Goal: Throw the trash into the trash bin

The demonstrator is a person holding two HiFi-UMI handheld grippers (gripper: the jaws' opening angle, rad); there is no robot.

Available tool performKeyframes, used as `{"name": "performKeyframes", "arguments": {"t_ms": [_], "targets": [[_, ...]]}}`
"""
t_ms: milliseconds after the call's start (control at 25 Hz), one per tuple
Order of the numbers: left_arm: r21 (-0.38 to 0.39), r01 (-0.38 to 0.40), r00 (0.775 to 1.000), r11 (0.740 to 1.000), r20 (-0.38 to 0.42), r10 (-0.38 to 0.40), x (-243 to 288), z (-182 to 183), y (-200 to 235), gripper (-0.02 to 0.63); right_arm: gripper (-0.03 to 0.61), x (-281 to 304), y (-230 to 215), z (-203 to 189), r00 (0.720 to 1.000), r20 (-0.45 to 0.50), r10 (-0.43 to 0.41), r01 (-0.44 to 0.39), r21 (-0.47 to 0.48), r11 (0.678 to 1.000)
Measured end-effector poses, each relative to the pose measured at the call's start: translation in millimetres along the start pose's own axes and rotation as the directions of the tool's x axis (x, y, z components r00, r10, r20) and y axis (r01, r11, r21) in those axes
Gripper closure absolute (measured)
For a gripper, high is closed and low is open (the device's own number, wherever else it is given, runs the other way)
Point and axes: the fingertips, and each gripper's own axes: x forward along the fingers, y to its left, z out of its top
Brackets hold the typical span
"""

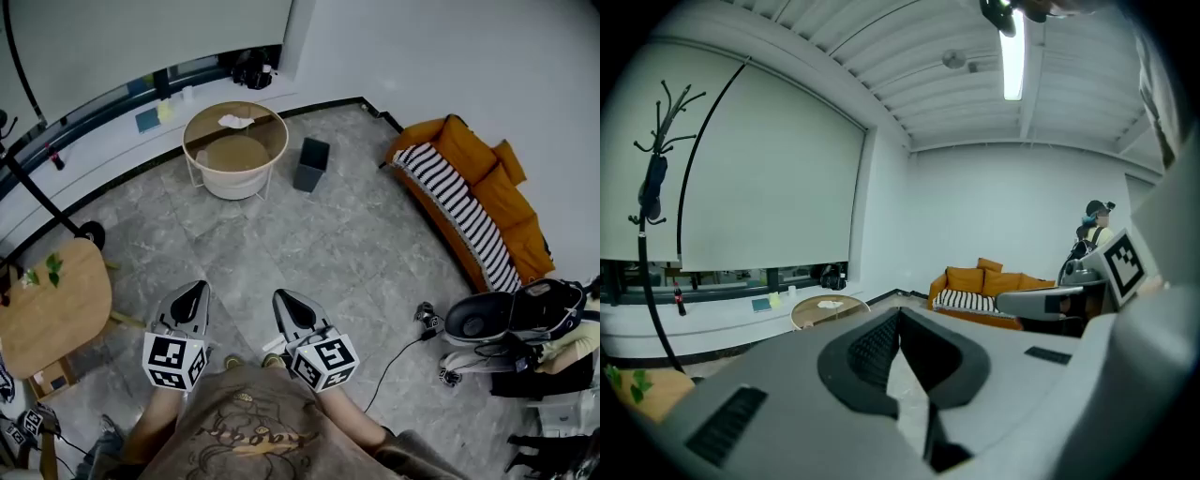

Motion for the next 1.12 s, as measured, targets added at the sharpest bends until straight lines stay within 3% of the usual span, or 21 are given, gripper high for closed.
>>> {"name": "performKeyframes", "arguments": {"t_ms": [360, 680, 1120], "targets": [[0.012, 0.049, 0.999, 0.999, 0.012, -0.049, -7, -7, 14, 0.594, 0.56, -11, 6, -11, 0.995, 0.022, -0.097, 0.096, 0.029, 0.995], [0.011, 0.055, 0.998, 0.998, 0.01, -0.055, 10, -10, 35, 0.594, 0.56, 16, 0, -12, 0.994, 0.03, -0.104, 0.104, 0.011, 0.995], [-0.002, 0.058, 0.998, 0.998, -0.014, -0.058, 80, 0, 55, 0.594, 0.56, 67, -57, 4, 0.992, 0.028, -0.123, 0.121, 0.052, 0.991]]}}
